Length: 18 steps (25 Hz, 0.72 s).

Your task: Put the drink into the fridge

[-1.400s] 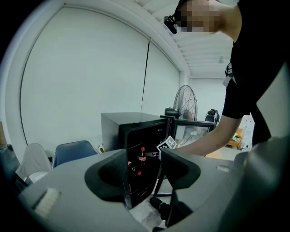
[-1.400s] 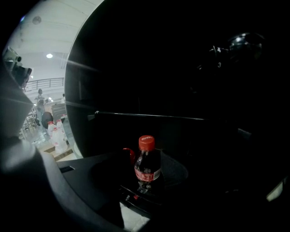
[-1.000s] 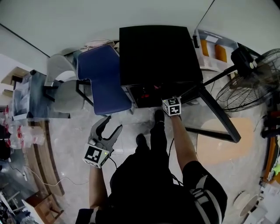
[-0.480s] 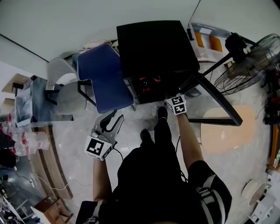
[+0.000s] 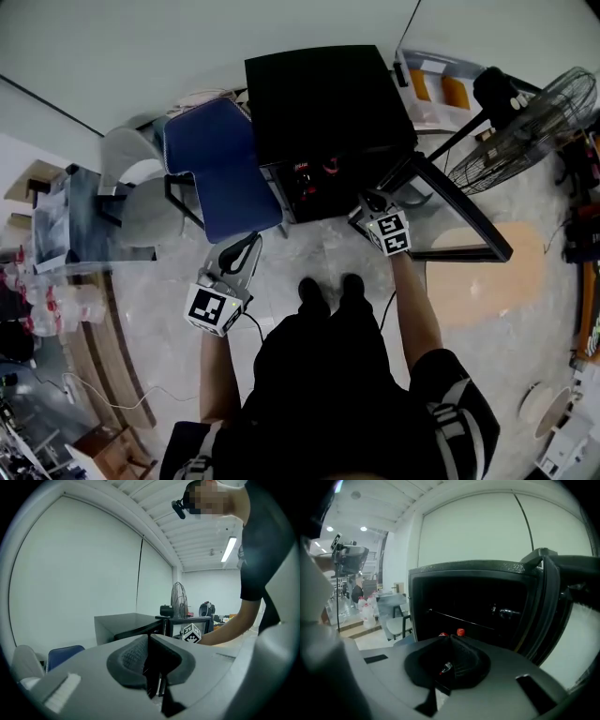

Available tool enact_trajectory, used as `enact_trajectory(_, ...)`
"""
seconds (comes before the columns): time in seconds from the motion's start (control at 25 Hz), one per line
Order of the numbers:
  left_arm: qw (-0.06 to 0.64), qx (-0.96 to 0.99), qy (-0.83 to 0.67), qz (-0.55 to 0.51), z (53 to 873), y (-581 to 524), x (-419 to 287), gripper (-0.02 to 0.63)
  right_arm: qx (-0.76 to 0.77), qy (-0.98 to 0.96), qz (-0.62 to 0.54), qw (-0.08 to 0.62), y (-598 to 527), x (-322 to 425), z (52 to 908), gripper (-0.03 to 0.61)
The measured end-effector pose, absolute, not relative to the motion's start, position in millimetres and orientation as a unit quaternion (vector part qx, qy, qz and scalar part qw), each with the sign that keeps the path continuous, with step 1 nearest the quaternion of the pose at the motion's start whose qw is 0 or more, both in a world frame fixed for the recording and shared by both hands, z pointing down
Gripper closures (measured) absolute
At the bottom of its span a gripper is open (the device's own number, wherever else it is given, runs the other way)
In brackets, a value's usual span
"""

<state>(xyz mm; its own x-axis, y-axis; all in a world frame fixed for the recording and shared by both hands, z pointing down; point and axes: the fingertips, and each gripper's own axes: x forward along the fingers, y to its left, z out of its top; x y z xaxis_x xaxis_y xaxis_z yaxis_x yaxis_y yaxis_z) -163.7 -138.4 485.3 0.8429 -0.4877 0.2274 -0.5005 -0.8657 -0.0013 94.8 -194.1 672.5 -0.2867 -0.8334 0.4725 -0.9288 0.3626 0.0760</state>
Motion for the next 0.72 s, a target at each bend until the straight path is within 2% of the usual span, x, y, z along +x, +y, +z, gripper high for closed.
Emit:
enact_trajectory(0.12, 0.03, 0.956, -0.267, 0.119, 485, -137, -165, 0.614, 0.555, -0.794, 0.104, 0.225, -187, 100, 666, 0.577)
enact_trajectory(0.72, 0.048, 0.944, -0.307, 0.113, 478, -111, -150, 0.615, 0.55, -0.803, 0.109, 0.202, -153, 104, 636, 0.577)
